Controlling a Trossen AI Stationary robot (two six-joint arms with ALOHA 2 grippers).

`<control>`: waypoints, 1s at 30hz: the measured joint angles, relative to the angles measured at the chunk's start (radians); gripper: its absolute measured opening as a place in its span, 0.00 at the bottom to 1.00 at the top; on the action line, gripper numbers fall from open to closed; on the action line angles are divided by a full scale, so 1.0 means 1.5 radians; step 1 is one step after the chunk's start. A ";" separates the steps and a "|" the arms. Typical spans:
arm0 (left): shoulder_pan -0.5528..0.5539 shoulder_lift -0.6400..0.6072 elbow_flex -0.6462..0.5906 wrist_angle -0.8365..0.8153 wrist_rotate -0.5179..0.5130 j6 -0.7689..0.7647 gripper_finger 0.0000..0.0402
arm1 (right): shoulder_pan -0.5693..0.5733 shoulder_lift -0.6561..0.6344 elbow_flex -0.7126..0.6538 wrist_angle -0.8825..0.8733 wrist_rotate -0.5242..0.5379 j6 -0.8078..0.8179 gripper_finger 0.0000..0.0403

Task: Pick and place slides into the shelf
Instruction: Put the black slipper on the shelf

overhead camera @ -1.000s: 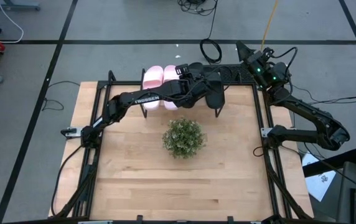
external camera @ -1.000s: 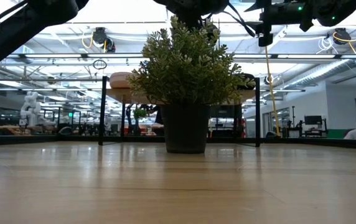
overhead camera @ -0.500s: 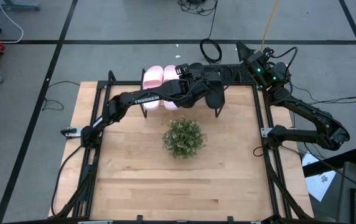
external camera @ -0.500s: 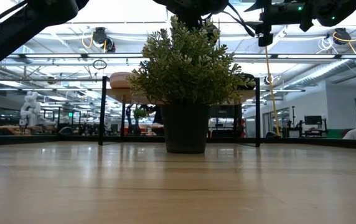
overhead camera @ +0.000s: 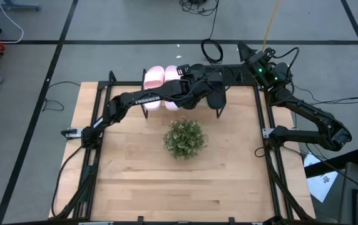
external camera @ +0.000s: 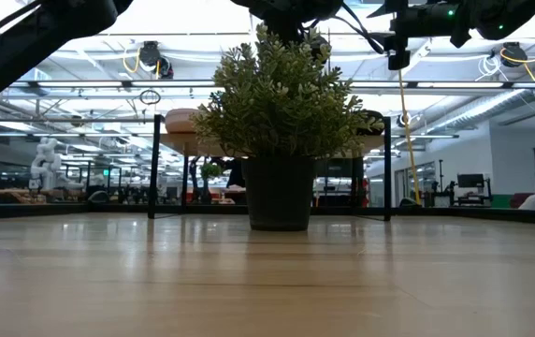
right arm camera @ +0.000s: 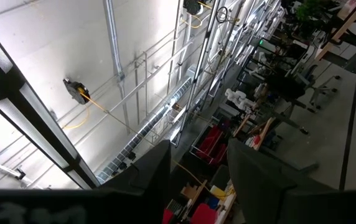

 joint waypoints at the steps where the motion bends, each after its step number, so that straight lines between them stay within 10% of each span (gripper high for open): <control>1: 0.000 0.000 0.000 0.000 0.000 0.000 0.16 | 0.000 0.000 0.000 0.000 0.000 0.000 0.37; 30: 0.000 0.000 0.000 -0.001 0.051 -0.064 0.16 | 0.000 0.000 0.000 0.000 0.000 0.001 0.37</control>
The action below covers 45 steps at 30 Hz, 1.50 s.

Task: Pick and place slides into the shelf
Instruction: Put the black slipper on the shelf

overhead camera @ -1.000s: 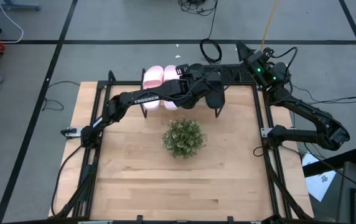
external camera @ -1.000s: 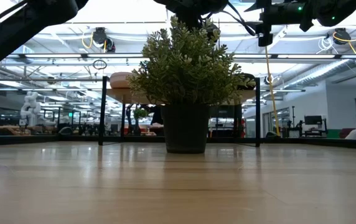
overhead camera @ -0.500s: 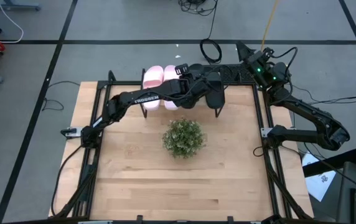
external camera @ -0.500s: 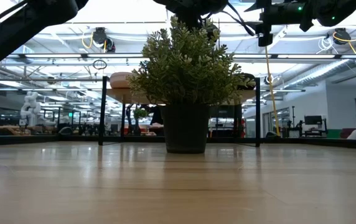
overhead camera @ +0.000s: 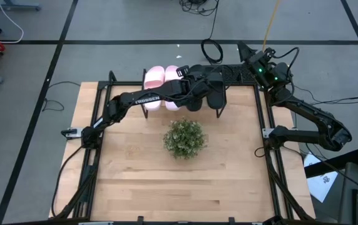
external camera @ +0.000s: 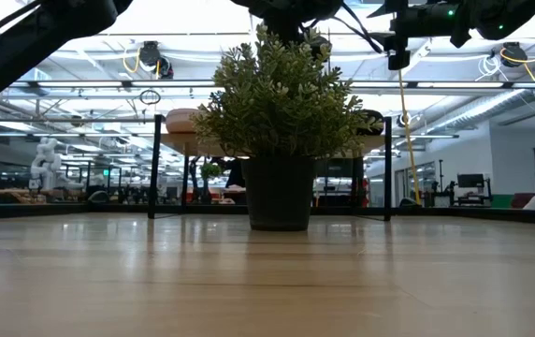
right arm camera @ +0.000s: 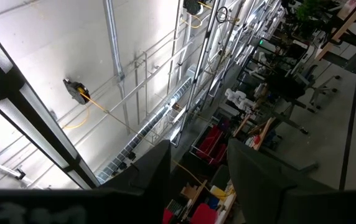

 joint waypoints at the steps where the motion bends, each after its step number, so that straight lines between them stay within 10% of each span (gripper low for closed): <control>1: 0.000 0.000 0.000 0.000 0.000 0.000 0.16 | 0.000 0.000 0.000 0.000 0.000 0.000 0.37; 31: 0.012 0.000 0.000 -0.035 0.032 -0.006 0.16 | 0.000 0.000 0.000 0.006 -0.002 0.022 0.37; 45: 0.009 0.000 0.000 -0.035 0.028 0.025 0.45 | 0.000 0.000 0.000 0.012 -0.016 0.022 0.37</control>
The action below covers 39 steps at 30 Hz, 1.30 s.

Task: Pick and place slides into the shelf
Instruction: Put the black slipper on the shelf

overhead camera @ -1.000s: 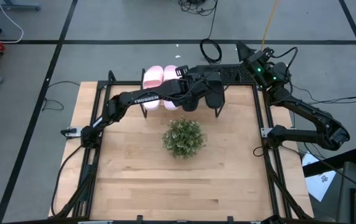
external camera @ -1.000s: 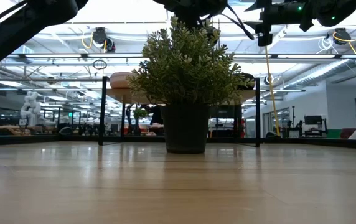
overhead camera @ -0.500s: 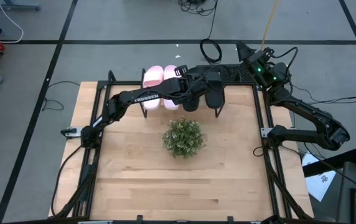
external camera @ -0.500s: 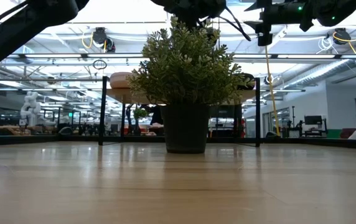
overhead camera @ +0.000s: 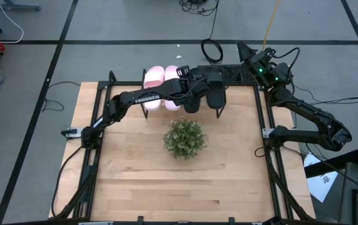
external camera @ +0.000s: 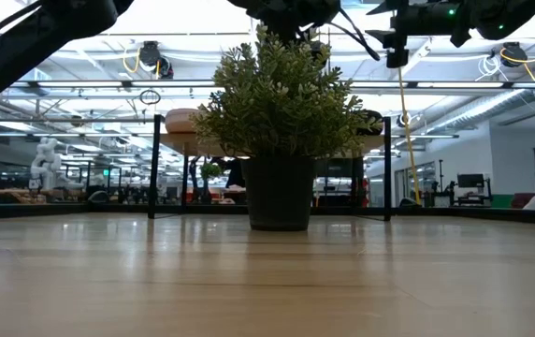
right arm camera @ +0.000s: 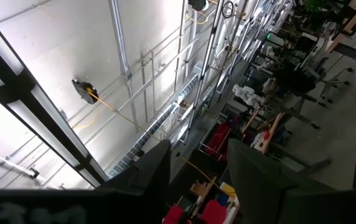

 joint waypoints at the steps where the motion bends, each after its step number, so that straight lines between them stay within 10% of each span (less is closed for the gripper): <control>1: 0.000 0.000 0.000 0.000 0.000 0.003 0.45 | 0.000 0.000 0.000 0.000 0.000 0.000 0.37; 39: -0.016 -0.025 0.000 0.045 0.021 0.036 0.47 | 0.000 0.000 0.000 0.004 0.001 0.010 0.37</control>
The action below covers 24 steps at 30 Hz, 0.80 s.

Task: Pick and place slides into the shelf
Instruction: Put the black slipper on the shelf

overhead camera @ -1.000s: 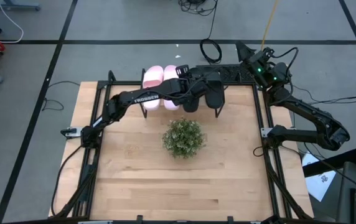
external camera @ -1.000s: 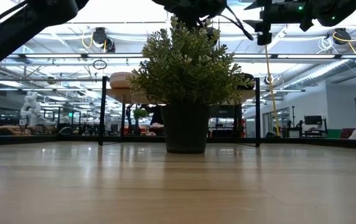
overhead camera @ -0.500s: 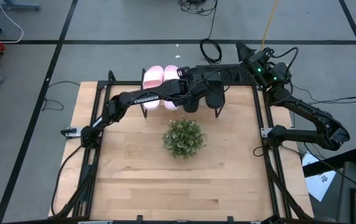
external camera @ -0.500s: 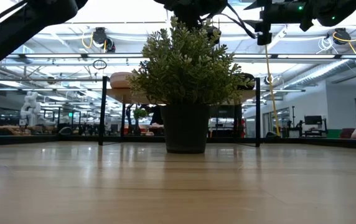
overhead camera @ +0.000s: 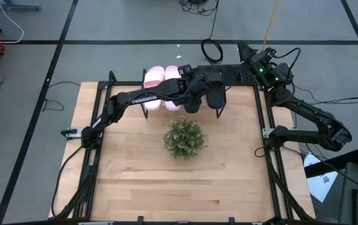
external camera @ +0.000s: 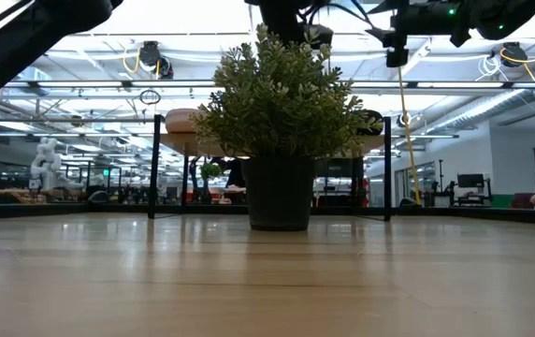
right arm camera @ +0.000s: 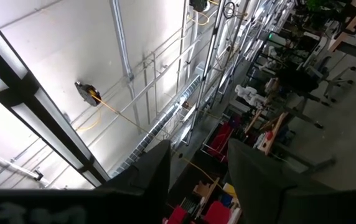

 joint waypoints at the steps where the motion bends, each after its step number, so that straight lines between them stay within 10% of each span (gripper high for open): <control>1: 0.003 0.000 0.000 0.000 0.000 0.000 0.47 | 0.000 0.000 0.000 0.003 0.000 0.000 0.37; 24: 0.040 0.001 0.000 0.029 -0.005 0.006 0.47 | 0.000 -0.001 0.000 0.018 -0.002 0.001 0.37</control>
